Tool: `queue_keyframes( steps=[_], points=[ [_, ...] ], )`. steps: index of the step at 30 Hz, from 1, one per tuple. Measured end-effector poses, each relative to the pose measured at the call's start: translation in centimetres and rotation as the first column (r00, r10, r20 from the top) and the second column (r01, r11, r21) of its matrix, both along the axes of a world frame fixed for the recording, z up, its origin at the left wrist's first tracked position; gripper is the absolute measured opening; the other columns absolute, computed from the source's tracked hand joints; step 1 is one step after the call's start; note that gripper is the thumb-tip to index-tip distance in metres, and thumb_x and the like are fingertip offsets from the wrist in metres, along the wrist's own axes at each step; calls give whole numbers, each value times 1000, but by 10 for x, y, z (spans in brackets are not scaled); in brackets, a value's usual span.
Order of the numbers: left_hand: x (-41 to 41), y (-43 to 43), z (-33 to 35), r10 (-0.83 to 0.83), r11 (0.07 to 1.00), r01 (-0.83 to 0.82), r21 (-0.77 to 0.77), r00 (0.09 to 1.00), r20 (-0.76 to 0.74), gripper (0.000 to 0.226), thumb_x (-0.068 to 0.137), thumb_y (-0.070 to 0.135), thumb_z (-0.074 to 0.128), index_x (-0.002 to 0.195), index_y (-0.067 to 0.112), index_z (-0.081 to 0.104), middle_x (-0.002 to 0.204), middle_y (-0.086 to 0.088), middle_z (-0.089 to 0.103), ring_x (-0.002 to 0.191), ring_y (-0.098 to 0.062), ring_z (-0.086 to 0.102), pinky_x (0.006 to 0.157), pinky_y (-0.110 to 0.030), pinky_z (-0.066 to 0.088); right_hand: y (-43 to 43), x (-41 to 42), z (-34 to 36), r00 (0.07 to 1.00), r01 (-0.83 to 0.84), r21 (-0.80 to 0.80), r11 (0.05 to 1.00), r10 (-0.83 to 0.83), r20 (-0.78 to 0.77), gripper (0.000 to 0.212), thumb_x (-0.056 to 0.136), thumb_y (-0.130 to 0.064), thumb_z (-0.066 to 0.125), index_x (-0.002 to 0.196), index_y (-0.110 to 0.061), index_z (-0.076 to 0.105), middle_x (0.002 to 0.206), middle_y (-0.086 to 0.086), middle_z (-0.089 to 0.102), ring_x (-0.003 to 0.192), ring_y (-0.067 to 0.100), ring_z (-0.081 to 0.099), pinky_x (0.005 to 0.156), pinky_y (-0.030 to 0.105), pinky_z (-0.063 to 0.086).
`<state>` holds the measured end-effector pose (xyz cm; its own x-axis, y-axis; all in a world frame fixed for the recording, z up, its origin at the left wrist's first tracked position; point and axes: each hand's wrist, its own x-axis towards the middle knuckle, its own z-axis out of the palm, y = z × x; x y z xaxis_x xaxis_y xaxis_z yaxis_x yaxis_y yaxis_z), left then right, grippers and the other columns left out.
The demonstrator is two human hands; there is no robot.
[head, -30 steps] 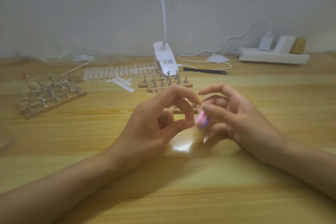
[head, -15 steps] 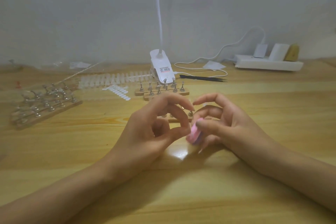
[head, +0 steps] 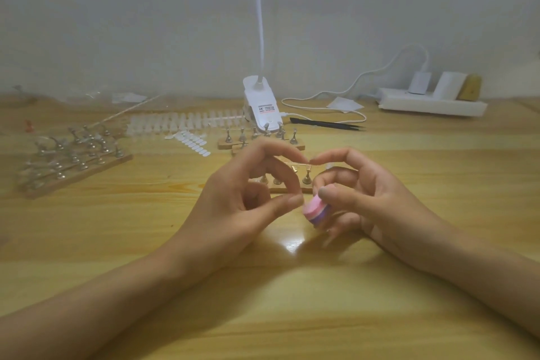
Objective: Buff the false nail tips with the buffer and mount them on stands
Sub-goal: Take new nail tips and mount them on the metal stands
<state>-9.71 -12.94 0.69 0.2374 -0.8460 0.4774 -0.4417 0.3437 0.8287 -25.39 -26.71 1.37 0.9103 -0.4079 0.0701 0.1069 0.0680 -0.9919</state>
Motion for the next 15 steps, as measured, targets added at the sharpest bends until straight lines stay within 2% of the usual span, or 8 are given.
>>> queue_keyframes(
  steps=[3,7,11,15],
  points=[
    [0,-1,0,-28,1000,28,-5,999,21,30,87,22,74,112,25,57,89,0,67,45,-21,37,42,-37,34,4,0,-1,998,-61,-101,993,60,-8,45,79,-16,82,116,-29,61,93,9,68,79,35,75,60,31,59],
    [2,-1,-1,-7,1000,7,8,1000,-11,30,86,20,72,111,25,58,86,2,67,46,-22,33,45,-35,30,1,0,-1,995,87,-3,996,-87,42,54,75,-17,82,123,-18,57,88,10,68,75,29,74,60,28,58],
    [1,-1,0,-33,999,34,9,999,-13,28,86,17,72,109,23,57,87,1,67,46,-14,33,45,-30,32,6,-1,-3,998,-65,-130,989,67,11,51,80,-15,81,123,-29,58,93,10,69,79,35,75,62,30,59],
    [1,-1,-1,-35,999,35,14,999,-10,27,86,22,74,107,26,58,86,1,67,46,-13,32,45,-27,31,1,1,-2,996,81,-9,997,-81,41,57,72,-24,80,124,-21,58,90,10,67,76,30,74,61,29,58]
  ],
)
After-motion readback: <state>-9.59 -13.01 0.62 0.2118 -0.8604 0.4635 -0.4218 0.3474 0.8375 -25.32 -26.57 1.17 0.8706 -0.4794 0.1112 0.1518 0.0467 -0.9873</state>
